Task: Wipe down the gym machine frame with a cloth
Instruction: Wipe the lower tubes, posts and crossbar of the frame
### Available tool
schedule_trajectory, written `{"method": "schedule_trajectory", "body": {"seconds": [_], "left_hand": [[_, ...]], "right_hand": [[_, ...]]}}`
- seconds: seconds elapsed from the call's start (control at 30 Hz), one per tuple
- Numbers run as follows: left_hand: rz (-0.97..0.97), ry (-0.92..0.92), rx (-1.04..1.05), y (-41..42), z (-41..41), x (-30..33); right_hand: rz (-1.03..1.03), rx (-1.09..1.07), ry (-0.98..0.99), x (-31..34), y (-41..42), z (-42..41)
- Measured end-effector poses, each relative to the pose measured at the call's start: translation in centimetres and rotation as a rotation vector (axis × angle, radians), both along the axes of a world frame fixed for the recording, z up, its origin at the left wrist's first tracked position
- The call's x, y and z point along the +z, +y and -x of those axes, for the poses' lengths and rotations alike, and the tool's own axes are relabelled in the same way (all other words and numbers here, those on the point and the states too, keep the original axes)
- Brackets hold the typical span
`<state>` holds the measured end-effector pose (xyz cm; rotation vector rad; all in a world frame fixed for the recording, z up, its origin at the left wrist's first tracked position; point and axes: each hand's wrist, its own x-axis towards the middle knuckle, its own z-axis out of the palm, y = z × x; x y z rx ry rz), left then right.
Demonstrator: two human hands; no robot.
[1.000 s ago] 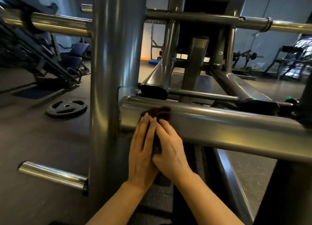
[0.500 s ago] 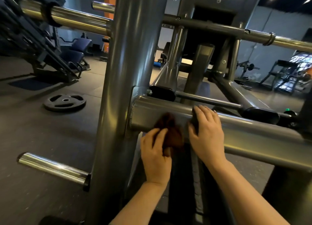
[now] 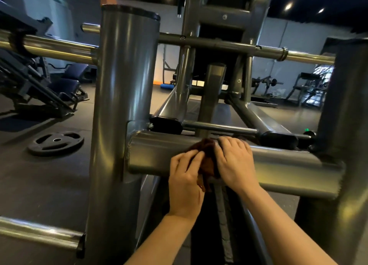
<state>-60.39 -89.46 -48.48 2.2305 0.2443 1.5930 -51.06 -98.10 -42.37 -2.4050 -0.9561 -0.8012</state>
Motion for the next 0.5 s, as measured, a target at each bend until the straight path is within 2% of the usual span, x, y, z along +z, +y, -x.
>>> {"method": "schedule_trajectory", "body": {"seconds": [0.1, 0.2, 0.3, 0.43, 0.5], "left_hand": [[0.028, 0.002, 0.0, 1.4, -1.1, 3.0], [0.122, 0.062, -0.042, 2.2, -3.3, 6.5], [0.05, 0.178, -0.143, 1.7, -6.4, 8.6], [-0.019, 0.314, -0.217, 0.9, -10.1, 10.0], [0.032, 0.364, -0.182, 1.3, -10.9, 10.4]], "right_hand": [[-0.031, 0.027, 0.059, 0.6, 0.0, 0.1], [-0.163, 0.139, 0.24, 1.5, 0.2, 0.9], [-0.206, 0.215, 0.294, 2.2, 0.1, 0.8], [-0.283, 0.14, 0.332, 3.4, -0.6, -2.5], [-0.321, 0.089, 0.329, 4.5, -0.4, -4.5]]}}
